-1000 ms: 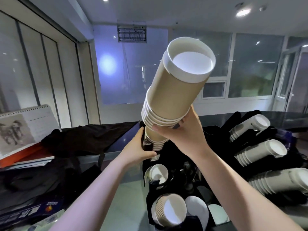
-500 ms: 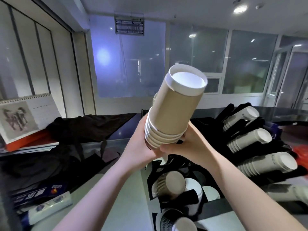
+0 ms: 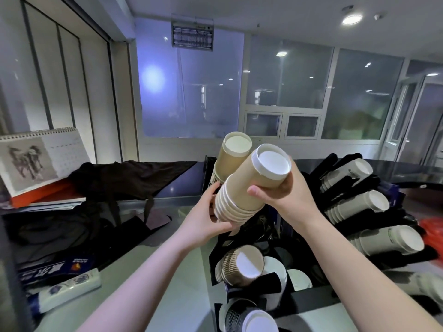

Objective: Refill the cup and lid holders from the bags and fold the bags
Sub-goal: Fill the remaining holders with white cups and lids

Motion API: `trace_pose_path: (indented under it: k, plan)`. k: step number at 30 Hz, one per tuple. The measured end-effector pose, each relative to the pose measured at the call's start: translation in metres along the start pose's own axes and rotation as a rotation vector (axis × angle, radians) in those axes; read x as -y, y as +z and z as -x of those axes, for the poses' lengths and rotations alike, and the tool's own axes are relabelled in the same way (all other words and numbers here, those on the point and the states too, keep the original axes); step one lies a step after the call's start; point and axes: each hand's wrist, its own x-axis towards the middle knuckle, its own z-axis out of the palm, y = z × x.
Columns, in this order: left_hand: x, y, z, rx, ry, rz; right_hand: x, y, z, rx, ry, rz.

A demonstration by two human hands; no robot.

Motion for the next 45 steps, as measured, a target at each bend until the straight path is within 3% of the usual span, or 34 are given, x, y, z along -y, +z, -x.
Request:
trace_pose_path:
  k: [5, 13, 18, 26, 28, 32, 34, 41, 45]
  plan:
    - [0.017, -0.002, 0.002, 0.003, -0.140, -0.011, -0.029, -0.005, 0.001, -0.063, 0.005, 0.196]
    - [0.033, -0.017, 0.018, -0.066, -0.220, -0.048, -0.062, 0.016, 0.000, 0.041, 0.093, 0.301]
    - [0.037, -0.025, 0.028, -0.101, -0.246, -0.043, -0.088, 0.026, 0.008, 0.243, 0.183, 0.586]
    - [0.040, -0.024, 0.035, -0.126, -0.267, -0.058, -0.084, 0.010, 0.003, 0.428, 0.233, 0.628]
    - [0.040, -0.022, 0.033, -0.141, -0.257, -0.054, -0.077, 0.003, 0.002, 0.312, 0.241, 0.482]
    - [0.040, -0.019, 0.022, -0.196, -0.209, -0.040, -0.073, -0.006, -0.011, -0.095, 0.121, 0.347]
    - [0.040, -0.018, 0.013, -0.215, -0.180, -0.043, -0.074, -0.005, -0.023, -0.136, 0.092, 0.354]
    - [0.032, -0.017, -0.042, -0.247, -0.128, -0.067, -0.092, 0.012, -0.078, 0.183, 0.108, 0.422]
    - [0.030, -0.011, -0.073, -0.182, -0.078, -0.063, -0.101, 0.018, -0.094, 0.252, 0.087, 0.390]
